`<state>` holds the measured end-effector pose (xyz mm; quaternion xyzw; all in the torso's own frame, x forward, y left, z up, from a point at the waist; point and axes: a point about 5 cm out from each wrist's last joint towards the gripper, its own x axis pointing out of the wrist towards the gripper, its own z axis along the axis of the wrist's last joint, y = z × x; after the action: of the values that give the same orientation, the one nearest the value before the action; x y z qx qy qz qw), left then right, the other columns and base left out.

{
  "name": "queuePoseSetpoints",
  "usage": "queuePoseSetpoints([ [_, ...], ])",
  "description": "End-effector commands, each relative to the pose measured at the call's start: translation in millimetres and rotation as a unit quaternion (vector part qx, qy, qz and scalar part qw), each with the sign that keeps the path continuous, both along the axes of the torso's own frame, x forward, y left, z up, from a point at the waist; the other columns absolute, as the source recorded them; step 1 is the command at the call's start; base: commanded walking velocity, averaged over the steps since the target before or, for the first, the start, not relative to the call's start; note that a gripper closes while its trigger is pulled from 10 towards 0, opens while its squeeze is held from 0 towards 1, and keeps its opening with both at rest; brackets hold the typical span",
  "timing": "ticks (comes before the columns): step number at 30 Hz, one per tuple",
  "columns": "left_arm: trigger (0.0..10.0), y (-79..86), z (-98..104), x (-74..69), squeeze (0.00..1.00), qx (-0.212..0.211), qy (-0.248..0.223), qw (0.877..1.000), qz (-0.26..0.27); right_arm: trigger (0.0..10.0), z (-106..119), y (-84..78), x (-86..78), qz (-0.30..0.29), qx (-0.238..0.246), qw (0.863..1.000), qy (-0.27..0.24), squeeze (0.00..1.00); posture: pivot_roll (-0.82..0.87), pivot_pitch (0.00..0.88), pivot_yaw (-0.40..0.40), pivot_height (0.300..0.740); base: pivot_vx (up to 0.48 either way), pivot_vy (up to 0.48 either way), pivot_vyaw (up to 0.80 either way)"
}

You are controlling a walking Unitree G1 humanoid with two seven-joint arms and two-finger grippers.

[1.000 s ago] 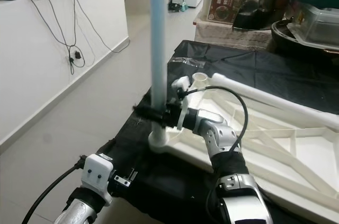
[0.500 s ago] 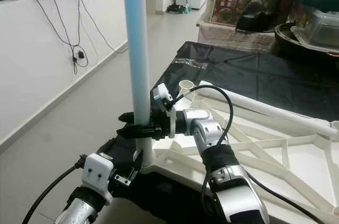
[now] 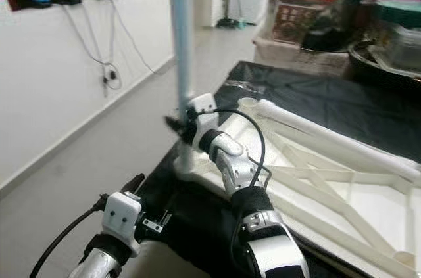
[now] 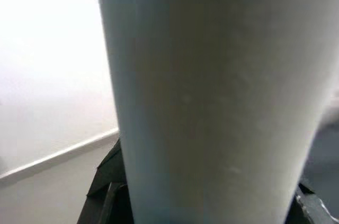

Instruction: Building children table

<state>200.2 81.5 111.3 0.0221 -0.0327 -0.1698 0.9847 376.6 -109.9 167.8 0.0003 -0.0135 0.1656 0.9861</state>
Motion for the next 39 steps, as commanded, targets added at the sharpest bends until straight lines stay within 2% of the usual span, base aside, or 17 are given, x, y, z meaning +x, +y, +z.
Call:
queuePoseSetpoints([
  [1,10.0,0.9,-4,-0.2,0.0,0.003,0.011,1.0,0.002,0.0,-15,-27.1,-1.8,-0.078,-0.008,0.997,0.024,0.0,0.08,0.0,-0.027,0.74,0.0,0.0,0.0],
  [4,10.0,0.9,-4,-0.3,0.0,0.004,0.011,1.0,0.002,0.0,-19,-47.6,-14.1,-0.225,-0.002,0.974,0.03,0.0,0.08,0.0,-0.027,0.74,0.0,0.0,0.0],
  [11,10.0,0.8,-4,0.4,0.0,0.004,0.011,1.0,0.002,0.3,-33,-40.5,-23.5,-0.291,0.015,0.954,0.062,0.0,0.08,0.0,-0.028,0.74,0.0,0.0,0.0],
  [12,10.0,0.7,-4,0.5,0.0,0.004,0.011,1.0,0.002,6.5,-32,-35.2,-21.6,-0.292,0.023,0.955,0.058,0.0,0.08,0.0,-0.028,0.74,0.0,0.0,0.0],
  [13,10.0,0.7,-4,0.5,0.0,0.004,0.011,1.0,0.002,6.5,-32,-35.2,-21.6,-0.292,0.023,0.955,0.058,0.0,0.08,0.0,-0.028,0.74,0.0,0.0,0.0],
  [14,10.0,0.8,-3,0.8,0.0,0.004,0.011,1.0,0.002,10.0,-29,-26.7,-18.7,-0.269,0.052,0.96,0.052,0.0,0.08,0.0,-0.023,0.74,0.0,0.0,0.0],
  [15,10.0,0.8,-3,0.8,0.0,0.004,0.011,1.0,0.002,10.0,-29,-26.7,-18.7,-0.269,0.052,0.96,0.052,0.0,0.08,0.0,-0.023,0.74,0.0,0.0,0.0],
  [16,10.0,1.2,-3,1.0,0.0,0.003,0.011,1.0,0.002,10.0,-24,-14.0,-17.6,-0.22,0.089,0.971,0.041,0.25,0.08,0.0,-0.022,0.74,0.0,0.0,0.0],
  [17,10.0,1.4,-3,1.2,0.0,0.003,0.011,1.0,0.002,10.0,-17,1.3,-18.2,-0.152,0.113,0.982,0.02,1.0,0.08,0.0,-0.022,0.74,0.0,0.0,0.0],
  [20,10.0,1.7,-3,1.4,0.0,0.004,0.011,1.0,0.002,10.0,-14,13.2,-18.5,-0.094,0.126,0.988,0.011,1.0,0.08,0.0,-0.017,0.74,0.0,0.0,0.0],
  [21,10.0,2.0,-3,1.6,0.0,0.004,0.01,1.0,0.002,10.0,-10,25.6,-18.3,-0.004,0.146,0.989,0.013,0.0,0.08,0.0,-0.017,0.74,0.0,0.0,0.0],
  [27,10.0,1.6,-3,2.3,0.0,0.003,0.01,1.0,0.002,10.0,-6,29.1,-14.4,0.145,0.137,0.98,0.03,0.0,0.08,0.0,-0.02,0.74,0.0,0.0,0.0],
  [31,10.0,1.3,-3,2.5,0.0,0.003,0.01,1.0,0.002,10.0,2,26.1,-19.9,0.337,0.122,0.932,0.062,0.0,0.08,0.0,-0.02,0.74,0.0,0.0,0.0],
  [32,10.0,1.3,-3,2.5,0.0,0.003,0.01,1.0,0.002,10.0,2,26.1,-19.9,0.337,0.122,0.932,0.062,0.0,0.08,0.0,-0.02,0.74,0.0,0.0,0.0],
  [34,10.0,1.0,-3,2.7,0.0,0.003,0.01,1.0,0.002,10.0,3,24.2,-26.8,0.423,0.115,0.896,0.078,0.0,0.08,0.0,-0.027,0.74,0.0,0.0,0.0],
  [35,10.0,1.0,-3,2.7,0.0,0.003,0.01,1.0,0.002,10.0,3,24.2,-26.8,0.423,0.115,0.896,0.078,0.0,0.08,0.0,-0.027,0.74,0.0,0.0,0.0],
  [39,10.0,0.9,-3,2.6,0.0,0.003,0.01,1.0,0.003,10.0,1,23.3,-39.6,0.526,0.08,0.842,0.091,0.0,0.09,0.0,-0.028,0.74,0.0,0.0,0.0],
])
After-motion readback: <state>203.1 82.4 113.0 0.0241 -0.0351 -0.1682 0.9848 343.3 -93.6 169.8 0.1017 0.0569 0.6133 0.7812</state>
